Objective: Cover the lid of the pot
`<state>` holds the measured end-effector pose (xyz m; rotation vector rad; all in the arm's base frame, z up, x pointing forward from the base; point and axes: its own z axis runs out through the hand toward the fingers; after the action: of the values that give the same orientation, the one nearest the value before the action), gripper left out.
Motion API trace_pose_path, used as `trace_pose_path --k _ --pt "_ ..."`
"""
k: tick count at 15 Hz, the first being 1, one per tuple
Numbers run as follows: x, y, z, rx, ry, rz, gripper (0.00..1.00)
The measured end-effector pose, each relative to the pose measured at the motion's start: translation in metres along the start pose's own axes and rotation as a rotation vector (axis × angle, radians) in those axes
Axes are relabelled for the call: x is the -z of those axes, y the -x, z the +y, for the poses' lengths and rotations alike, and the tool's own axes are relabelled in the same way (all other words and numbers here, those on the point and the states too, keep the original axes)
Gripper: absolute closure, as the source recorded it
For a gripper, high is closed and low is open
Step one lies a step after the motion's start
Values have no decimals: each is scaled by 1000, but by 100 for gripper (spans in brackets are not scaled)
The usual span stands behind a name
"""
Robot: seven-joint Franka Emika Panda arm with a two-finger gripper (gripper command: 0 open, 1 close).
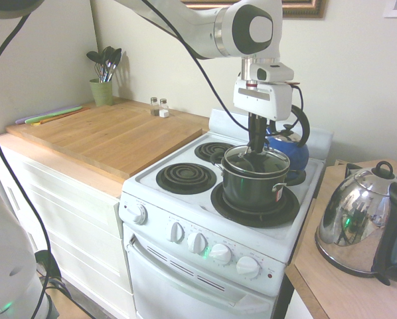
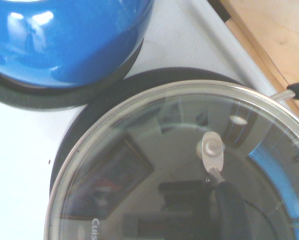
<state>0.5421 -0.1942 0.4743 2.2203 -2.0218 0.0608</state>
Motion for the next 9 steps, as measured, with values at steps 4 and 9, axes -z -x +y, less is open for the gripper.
trace_pose_path --k 4,9 --pt "-5 2 3 5 13 1 100" --pt "-8 9 3 21 10 39 100"
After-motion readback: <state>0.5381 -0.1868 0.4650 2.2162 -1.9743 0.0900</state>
